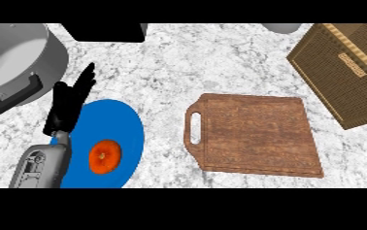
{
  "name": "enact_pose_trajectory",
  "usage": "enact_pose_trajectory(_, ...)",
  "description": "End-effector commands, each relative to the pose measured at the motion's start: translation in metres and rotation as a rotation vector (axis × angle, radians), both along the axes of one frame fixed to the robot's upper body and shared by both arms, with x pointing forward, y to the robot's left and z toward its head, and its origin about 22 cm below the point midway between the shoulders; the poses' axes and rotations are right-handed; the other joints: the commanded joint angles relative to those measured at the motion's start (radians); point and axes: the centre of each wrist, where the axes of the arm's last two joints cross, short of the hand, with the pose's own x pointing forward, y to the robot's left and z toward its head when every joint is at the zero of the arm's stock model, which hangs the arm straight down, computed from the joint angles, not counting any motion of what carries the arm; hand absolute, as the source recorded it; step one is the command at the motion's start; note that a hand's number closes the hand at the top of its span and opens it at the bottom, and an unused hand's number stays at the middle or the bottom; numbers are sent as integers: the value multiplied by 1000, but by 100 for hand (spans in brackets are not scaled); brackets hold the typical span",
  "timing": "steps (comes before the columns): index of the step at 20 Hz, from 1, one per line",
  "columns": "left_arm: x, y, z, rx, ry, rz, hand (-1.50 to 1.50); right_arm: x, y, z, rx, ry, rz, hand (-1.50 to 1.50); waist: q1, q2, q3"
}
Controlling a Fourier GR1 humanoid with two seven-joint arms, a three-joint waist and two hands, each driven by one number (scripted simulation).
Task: Pick the sweet potato from the cutting board and place it in the basket
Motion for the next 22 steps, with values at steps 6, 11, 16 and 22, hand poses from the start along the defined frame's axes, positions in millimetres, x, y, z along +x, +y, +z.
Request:
enact_pose_trajectory(6, -6, -25, 7, -19, 1, -8, 0, 15, -61, -27, 42, 26, 84, 150, 11, -1, 0)
enact_pose_trajectory(11, -3, 1, 3, -3, 14, -22, 0, 29, -61, -75, 2, 67, 92, 150, 6, 0, 0)
enact_pose_trajectory(16, 5, -12, 18, -9, -8, -27, 0, 34, -67, -93, 115, 137, 87, 150, 16, 4, 1)
enact_pose_trajectory(22, 1, -5, 9, -15, -2, -22, 0, 31, -73, -133, 307, 132, 45, -150, 20, 7, 2)
